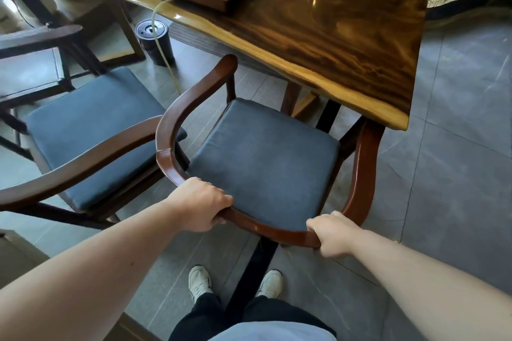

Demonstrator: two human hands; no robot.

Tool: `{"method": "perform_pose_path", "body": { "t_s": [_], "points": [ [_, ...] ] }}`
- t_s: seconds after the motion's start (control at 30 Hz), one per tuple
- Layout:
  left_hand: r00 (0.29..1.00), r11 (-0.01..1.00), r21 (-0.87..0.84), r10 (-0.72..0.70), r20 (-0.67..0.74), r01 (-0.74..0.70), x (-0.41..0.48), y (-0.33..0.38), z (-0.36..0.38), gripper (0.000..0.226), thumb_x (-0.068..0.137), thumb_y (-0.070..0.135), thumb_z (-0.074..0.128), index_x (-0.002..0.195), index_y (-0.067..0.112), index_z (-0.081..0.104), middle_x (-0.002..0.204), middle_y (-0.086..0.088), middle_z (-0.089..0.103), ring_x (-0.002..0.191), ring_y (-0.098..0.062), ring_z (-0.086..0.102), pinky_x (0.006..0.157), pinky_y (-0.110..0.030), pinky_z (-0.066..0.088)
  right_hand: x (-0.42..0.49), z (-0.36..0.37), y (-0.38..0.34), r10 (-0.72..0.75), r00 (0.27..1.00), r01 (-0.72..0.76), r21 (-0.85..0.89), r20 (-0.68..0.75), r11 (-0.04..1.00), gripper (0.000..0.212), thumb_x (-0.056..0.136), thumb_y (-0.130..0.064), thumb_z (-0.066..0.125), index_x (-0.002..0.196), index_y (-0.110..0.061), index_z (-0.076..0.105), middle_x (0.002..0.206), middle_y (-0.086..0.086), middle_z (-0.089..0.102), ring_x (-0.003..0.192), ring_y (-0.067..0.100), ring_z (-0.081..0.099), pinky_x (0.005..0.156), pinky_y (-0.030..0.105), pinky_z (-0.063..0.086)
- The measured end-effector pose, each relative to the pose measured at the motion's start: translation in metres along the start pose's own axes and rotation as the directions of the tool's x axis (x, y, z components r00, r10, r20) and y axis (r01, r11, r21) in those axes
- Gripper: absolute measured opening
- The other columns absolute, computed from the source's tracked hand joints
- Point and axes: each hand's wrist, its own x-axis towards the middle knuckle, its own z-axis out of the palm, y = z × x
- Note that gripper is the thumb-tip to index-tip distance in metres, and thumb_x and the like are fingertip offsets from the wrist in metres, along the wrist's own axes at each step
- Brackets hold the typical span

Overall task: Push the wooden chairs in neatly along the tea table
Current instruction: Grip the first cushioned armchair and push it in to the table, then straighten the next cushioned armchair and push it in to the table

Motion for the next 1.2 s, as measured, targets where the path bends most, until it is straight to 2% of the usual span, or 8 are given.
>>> {"method": "perform_pose_path", "body": {
  "t_s": [0.13,0.2,0.27,0.43,0.6,0.77,0.93,1.2],
  "points": [
    [0.999,0.999,-0.045,-0.020,-0.048,0.018,-0.010,0.001,-0.002,0.049,0.081,0.059,0.053,0.117,0.026,0.051,0.114,0.007,0.063,0.109,-0.019,0.055,0.096,-0.038,0.042,-0.005,-0.022,-0.004,-0.049,0.994,0.041,0.084,0.099,0.996,0.049,0.069,-0.067,0.062,0.097,-0.026,0.056,0.094,-0.005,0.060,0.089,0.021,0.058,0.072,0.032,0.042],
    [0.990,0.997,-0.071,-0.043,-0.131,0.034,-0.023,-0.002,-0.004,0.064,0.079,0.067,0.048,0.126,0.024,0.049,0.124,0.004,0.060,0.119,-0.020,0.050,0.104,-0.039,0.037,-0.005,-0.038,-0.011,-0.101,0.990,0.094,0.080,0.094,0.992,0.083,0.064,-0.086,0.051,0.123,-0.028,0.055,0.119,-0.004,0.061,0.109,0.020,0.057,0.088,0.034,0.047],
    [0.972,0.991,-0.093,-0.112,-0.206,0.095,-0.043,-0.007,-0.004,0.072,0.078,0.072,0.043,0.130,0.022,0.049,0.131,0.000,0.057,0.126,-0.021,0.047,0.108,-0.040,0.035,0.000,-0.060,-0.029,-0.182,0.983,0.181,0.048,0.024,0.982,0.097,0.063,-0.093,0.042,0.137,-0.030,0.045,0.138,-0.006,0.052,0.125,0.019,0.048,0.102,0.037,0.041],
    [0.906,0.940,-0.139,-0.339,-0.254,0.313,-0.086,-0.023,-0.002,0.066,0.085,0.067,0.040,0.135,0.025,0.043,0.139,0.000,0.052,0.130,-0.023,0.042,0.110,-0.042,0.035,0.025,-0.118,-0.091,-0.379,0.888,0.392,-0.005,-0.259,0.920,0.088,0.075,-0.085,0.038,0.142,-0.029,0.038,0.148,-0.004,0.042,0.133,0.015,0.040,0.107,0.036,0.036],
    [0.815,0.862,-0.178,-0.507,-0.282,0.475,-0.130,-0.055,0.008,0.057,0.088,0.052,0.053,0.131,0.015,0.050,0.131,-0.007,0.057,0.125,-0.028,0.047,0.105,-0.041,0.039,0.057,-0.164,-0.158,-0.463,0.777,0.448,-0.143,-0.425,0.883,0.068,0.086,-0.061,0.054,0.141,-0.024,0.040,0.146,0.001,0.043,0.128,0.022,0.045,0.101,0.040,0.042],
    [0.753,0.806,-0.231,-0.592,-0.287,0.545,-0.184,-0.103,0.022,0.048,0.082,0.040,0.065,0.119,0.011,0.058,0.117,-0.008,0.065,0.113,-0.031,0.056,0.096,-0.043,0.047,0.097,-0.196,-0.225,-0.515,0.737,0.478,-0.201,-0.437,0.855,0.062,0.086,-0.052,0.058,0.137,-0.020,0.044,0.140,0.002,0.047,0.121,0.024,0.049,0.098,0.039,0.042],
    [0.710,0.753,-0.243,-0.658,-0.252,0.612,-0.226,-0.154,0.039,0.048,0.084,0.043,0.061,0.122,0.013,0.056,0.123,-0.007,0.062,0.117,-0.029,0.053,0.097,-0.041,0.045,0.139,-0.210,-0.275,-0.528,0.741,0.481,-0.221,-0.415,0.848,0.064,0.085,-0.050,0.061,0.139,-0.021,0.042,0.141,0.002,0.046,0.122,0.024,0.050,0.099,0.041,0.043],
    [0.713,0.728,-0.230,-0.682,-0.159,0.646,-0.250,-0.222,0.055,0.049,0.087,0.046,0.052,0.127,0.018,0.048,0.126,-0.003,0.058,0.118,-0.026,0.050,0.101,-0.040,0.042,0.207,-0.233,-0.319,-0.546,0.771,0.481,-0.264,-0.327,0.836,0.066,0.081,-0.051,0.064,0.137,-0.024,0.042,0.138,0.001,0.047,0.119,0.025,0.050,0.097,0.039,0.043]
  ]
}}
